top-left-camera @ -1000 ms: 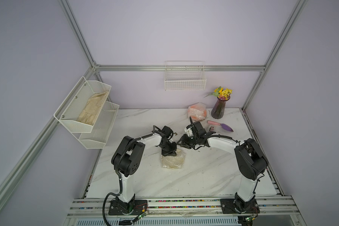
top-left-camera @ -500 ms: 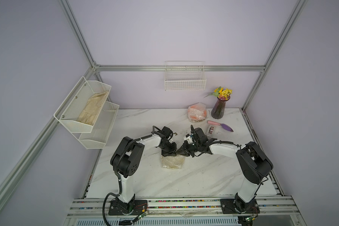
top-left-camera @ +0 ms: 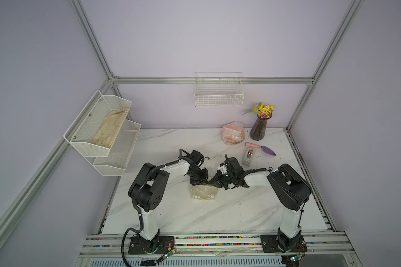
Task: Wrap dinner plates in bubble wrap
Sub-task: Stick the tape on the bubble wrap.
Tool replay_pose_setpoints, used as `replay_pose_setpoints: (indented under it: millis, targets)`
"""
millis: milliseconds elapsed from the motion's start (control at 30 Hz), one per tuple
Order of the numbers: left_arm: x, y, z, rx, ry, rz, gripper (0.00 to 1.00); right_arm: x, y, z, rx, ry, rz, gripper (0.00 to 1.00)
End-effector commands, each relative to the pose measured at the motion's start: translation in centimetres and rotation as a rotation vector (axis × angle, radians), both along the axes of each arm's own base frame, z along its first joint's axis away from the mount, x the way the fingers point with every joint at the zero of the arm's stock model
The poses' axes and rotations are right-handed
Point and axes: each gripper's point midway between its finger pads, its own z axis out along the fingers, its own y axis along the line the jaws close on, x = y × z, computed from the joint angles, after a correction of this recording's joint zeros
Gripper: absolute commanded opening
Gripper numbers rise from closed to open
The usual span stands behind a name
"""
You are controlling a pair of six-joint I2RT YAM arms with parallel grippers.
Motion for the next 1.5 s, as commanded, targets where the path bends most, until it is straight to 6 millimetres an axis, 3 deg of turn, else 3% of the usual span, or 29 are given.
replay_pose_setpoints:
  millis: [0, 233, 533, 733, 800, 1033, 1233, 1333, 1467]
  targets:
    - [-3.4, 3.2, -0.7, 0.142, 0.108, 0.01, 0.01, -0.5, -2.5, -4.6, -0.14, 0.068, -0.087, 0.11]
    - [-2.1, 0.9, 4.0, 0.004, 0.022, -0.006, 0.02, -0.9, -3.1, -5.4, -0.153, 0.154, -0.15, 0.17]
    - [-2.2, -1.9, 4.8, -0.122, 0.03, -0.034, 0.03, -1.0, -3.5, -5.6, -0.194, 0.126, -0.128, 0.09]
    - [-1.8, -1.9, 5.1, -0.118, 0.009, -0.019, 0.04, -1.4, -3.8, -5.9, -0.222, 0.135, -0.119, 0.48]
    - [-1.7, -1.9, 5.2, -0.116, 0.003, -0.013, 0.03, -1.4, -3.9, -5.9, -0.231, 0.14, -0.129, 0.56]
    - [-0.5, -1.4, 6.3, -0.109, -0.074, 0.052, 0.02, -1.5, -4.7, -6.1, -0.274, 0.178, -0.18, 0.55]
    - [0.4, -3.9, 7.3, -0.226, -0.198, 0.072, 0.01, -1.8, -4.1, -5.9, -0.255, 0.214, -0.207, 0.55]
    - [0.5, -4.0, 6.8, -0.201, -0.222, 0.074, 0.09, -2.0, -3.6, -5.8, -0.237, 0.233, -0.225, 0.55]
    - [-0.1, -2.5, 4.7, -0.128, -0.173, 0.149, 0.18, -2.1, -3.3, -5.5, -0.223, 0.244, -0.255, 0.55]
